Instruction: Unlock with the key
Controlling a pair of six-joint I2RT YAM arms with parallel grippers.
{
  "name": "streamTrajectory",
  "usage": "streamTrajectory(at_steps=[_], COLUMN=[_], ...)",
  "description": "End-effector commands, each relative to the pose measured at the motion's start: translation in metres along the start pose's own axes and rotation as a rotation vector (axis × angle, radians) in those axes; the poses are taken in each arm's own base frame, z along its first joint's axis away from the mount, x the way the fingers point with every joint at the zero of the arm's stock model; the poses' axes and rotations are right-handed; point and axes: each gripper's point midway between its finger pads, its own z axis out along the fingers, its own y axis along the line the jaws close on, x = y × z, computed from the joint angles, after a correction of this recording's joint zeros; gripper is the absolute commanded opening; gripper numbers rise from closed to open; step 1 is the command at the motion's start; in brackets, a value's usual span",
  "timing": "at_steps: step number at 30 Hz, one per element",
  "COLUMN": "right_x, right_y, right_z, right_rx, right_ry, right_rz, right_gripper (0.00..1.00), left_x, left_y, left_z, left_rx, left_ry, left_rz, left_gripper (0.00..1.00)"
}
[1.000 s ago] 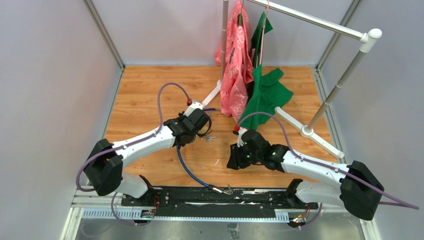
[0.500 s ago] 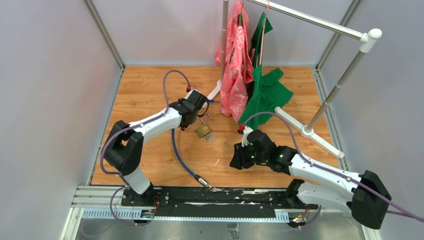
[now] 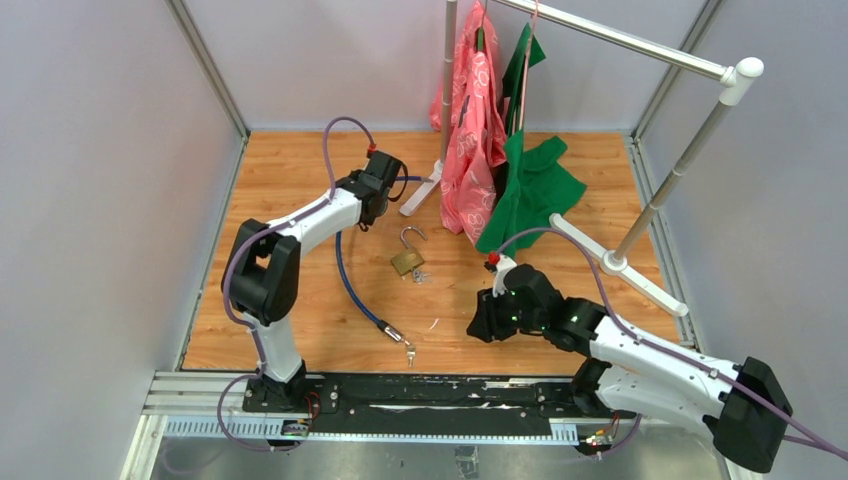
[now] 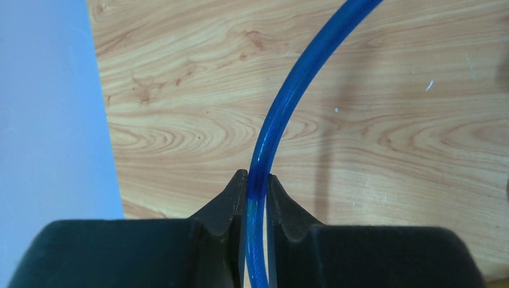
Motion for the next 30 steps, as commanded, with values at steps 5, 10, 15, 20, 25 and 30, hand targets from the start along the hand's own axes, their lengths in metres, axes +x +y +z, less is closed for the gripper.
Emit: streamTrajectory(at_steps=[5,10,15,20,25,30], right_x=[0.013,0.004,-0.011,-0.022,-0.03,-0.044], right_y=[-0.021,-0.019,-0.014,-0.011,-0.008,-0.004], right_z=[-0.009,-0.013,-0.018,-0.02,-0.02,-0.025], right_rx=[0.065,0.062,0.054,0.062,0.062,0.063], right_ry=[-0.013,-0.056,-0.099,-0.113,-0.113,-0.145], right_rz=[0.013,-0.003,-0.033,-0.071,-0.11,-0.153], right_gripper=[0.39,0.44,0.53,0.69,0.81,0.87], left_x=[0.015,0.02,0.017,0.012,0.015,0.035], left_y=[0.009,0.023,0.039,0.061,0.095,0.127], left_z=[0.023,0.022,0.009,-0.01,-0.026,-0.025], left_rx=[-0.021,-0.077,-0.083,-0.114,-0.189,-0.229], left_ry=[0.044,0.043,-0.003,-0.063,-0.144,-0.262], left_rz=[-0.043,-0.137,-0.222,-0.284,-0.396,-0.52], left_gripper=[0.02,0.26,0.55,0.83,0.9,0.9])
